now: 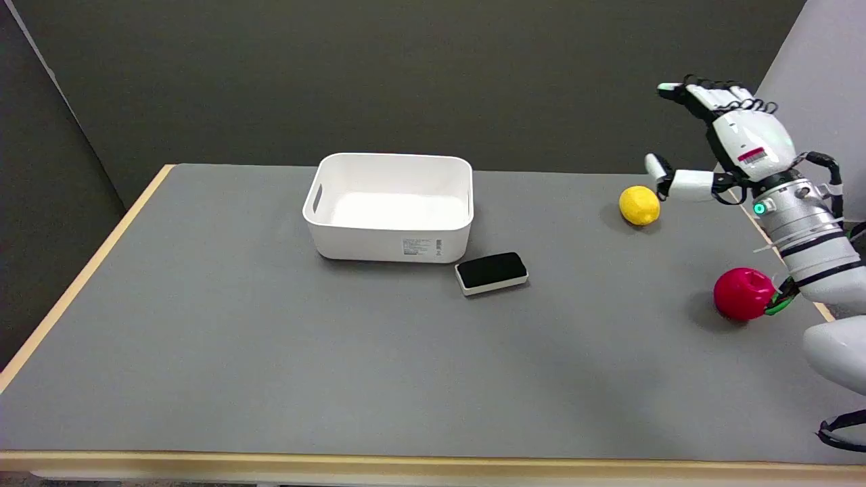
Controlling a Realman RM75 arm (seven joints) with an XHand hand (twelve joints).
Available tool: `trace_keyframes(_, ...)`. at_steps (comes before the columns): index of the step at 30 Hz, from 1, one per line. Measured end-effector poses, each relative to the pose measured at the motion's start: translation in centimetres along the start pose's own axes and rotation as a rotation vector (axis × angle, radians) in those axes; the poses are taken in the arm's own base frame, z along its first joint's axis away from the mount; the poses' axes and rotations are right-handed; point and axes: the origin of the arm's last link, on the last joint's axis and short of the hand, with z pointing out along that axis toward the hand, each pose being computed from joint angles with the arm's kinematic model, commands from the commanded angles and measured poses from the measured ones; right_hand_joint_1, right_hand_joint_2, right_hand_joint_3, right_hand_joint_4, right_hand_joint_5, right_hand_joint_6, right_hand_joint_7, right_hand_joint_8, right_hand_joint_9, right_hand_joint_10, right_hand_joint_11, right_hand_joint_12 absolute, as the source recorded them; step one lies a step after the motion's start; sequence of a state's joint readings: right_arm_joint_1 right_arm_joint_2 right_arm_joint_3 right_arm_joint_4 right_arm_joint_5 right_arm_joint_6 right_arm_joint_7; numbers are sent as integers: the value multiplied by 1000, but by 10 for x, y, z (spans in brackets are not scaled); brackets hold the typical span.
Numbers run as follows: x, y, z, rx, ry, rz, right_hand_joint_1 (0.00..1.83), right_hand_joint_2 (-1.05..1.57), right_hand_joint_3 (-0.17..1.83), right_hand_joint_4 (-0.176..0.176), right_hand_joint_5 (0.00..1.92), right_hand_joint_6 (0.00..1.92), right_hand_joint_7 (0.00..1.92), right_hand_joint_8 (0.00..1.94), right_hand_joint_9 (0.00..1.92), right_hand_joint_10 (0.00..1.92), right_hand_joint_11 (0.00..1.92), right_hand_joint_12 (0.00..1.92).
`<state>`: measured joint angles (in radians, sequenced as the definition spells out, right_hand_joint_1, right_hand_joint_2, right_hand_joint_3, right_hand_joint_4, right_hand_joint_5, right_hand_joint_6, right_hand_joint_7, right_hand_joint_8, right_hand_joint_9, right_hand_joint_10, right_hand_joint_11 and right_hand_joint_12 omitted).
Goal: Pick up the blackboard eraser.
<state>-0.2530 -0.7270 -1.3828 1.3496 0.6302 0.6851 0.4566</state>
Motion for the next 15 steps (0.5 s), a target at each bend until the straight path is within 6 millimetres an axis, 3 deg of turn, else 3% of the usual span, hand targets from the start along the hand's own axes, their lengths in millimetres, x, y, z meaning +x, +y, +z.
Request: trace_keyframes(15, -25, -65, -2, 134, -162, 189, 550, 599, 998, 82, 217, 483, 327, 408, 259, 708, 100, 1126)
